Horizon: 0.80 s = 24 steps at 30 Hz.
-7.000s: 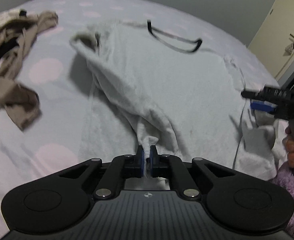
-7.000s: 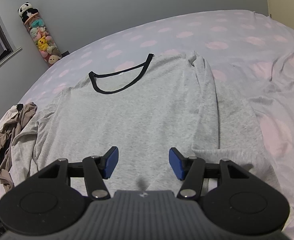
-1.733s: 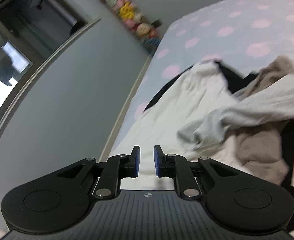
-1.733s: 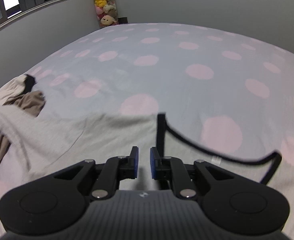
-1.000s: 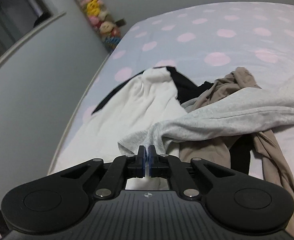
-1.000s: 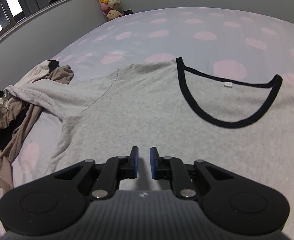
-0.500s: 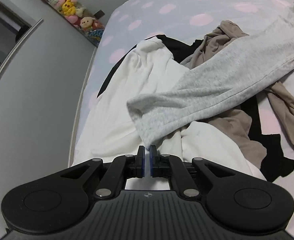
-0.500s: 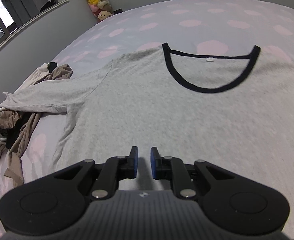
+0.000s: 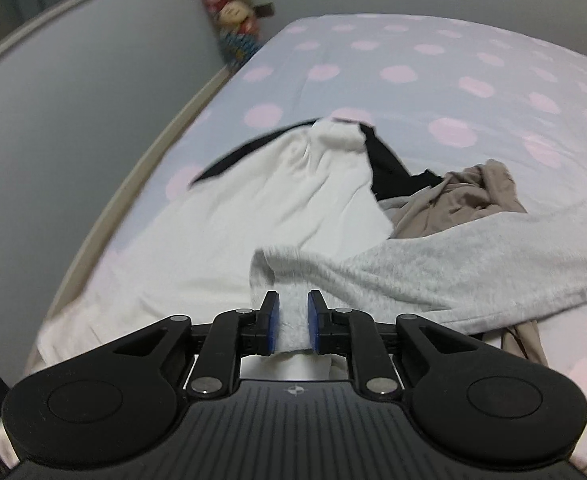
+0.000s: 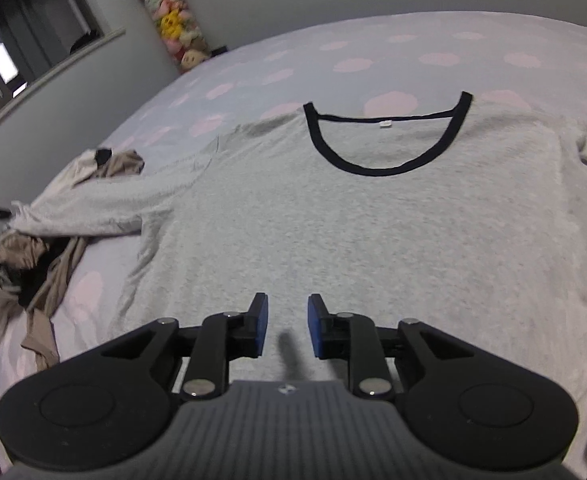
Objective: Fold clothes
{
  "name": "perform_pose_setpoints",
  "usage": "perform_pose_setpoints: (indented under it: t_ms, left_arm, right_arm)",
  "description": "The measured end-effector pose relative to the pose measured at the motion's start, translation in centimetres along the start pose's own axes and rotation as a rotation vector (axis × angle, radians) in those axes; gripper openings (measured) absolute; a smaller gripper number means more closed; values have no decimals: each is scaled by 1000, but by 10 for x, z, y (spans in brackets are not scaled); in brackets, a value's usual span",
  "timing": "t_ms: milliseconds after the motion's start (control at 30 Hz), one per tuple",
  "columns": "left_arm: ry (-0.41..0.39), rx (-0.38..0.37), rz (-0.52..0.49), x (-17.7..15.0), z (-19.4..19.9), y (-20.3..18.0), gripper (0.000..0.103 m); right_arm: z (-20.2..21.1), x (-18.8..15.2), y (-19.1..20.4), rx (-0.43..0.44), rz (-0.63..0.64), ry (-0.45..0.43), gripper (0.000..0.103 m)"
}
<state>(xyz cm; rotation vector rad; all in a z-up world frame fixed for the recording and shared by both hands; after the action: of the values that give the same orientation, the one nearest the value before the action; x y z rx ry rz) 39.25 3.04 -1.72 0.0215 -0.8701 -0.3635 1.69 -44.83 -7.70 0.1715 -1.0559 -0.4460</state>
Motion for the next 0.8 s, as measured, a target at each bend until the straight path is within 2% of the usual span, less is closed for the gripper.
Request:
perform_pose_setpoints:
  t_ms: [33, 100, 133, 333, 467, 533, 567, 633, 800]
  left_arm:
    - [2, -3, 31, -3, -3, 1, 14]
    - [-10, -20, 78, -7, -1, 4, 2]
    - [-17, -21, 65, -7, 2, 3, 0]
    - [-2, -24, 19, -10, 21, 7, 0]
    - [-24, -7, 108, -8, 24, 19, 0]
    - [-41, 19, 166, -4, 21, 25, 4]
    - [-39, 24, 175, -3, 18, 25, 10]
    - [-32, 36, 177, -2, 11, 24, 15]
    - [-21, 50, 179, -6, 0, 18, 18]
  right_arm:
    - [3, -3, 0, -1, -5, -7, 26]
    - [8, -8, 0, -4, -18, -13, 26]
    - [10, -11, -1, -6, -35, -11, 26]
    - [14, -20, -9, -22, -105, -10, 27]
    - [17, -19, -8, -14, -106, -22, 27]
    - [18, -19, -5, -6, -97, -25, 29]
    - [19, -19, -4, -3, -92, -26, 30]
    - [20, -20, -3, 2, -89, -27, 31]
    - [20, -26, 0, 10, -84, -19, 31]
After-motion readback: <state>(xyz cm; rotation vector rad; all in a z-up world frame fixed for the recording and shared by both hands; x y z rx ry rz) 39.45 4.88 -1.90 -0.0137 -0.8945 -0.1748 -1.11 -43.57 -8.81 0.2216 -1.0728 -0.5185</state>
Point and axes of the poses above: each gripper's, at about its wrist camera, not at the fingertips, and z roughly against the way its jaws point, y to its left, x to its top, the point moved 3 cm from there along -z, roughly the way its jaws point, and after that the axes turned 14 degrees about -y, right-handed, at the moved point
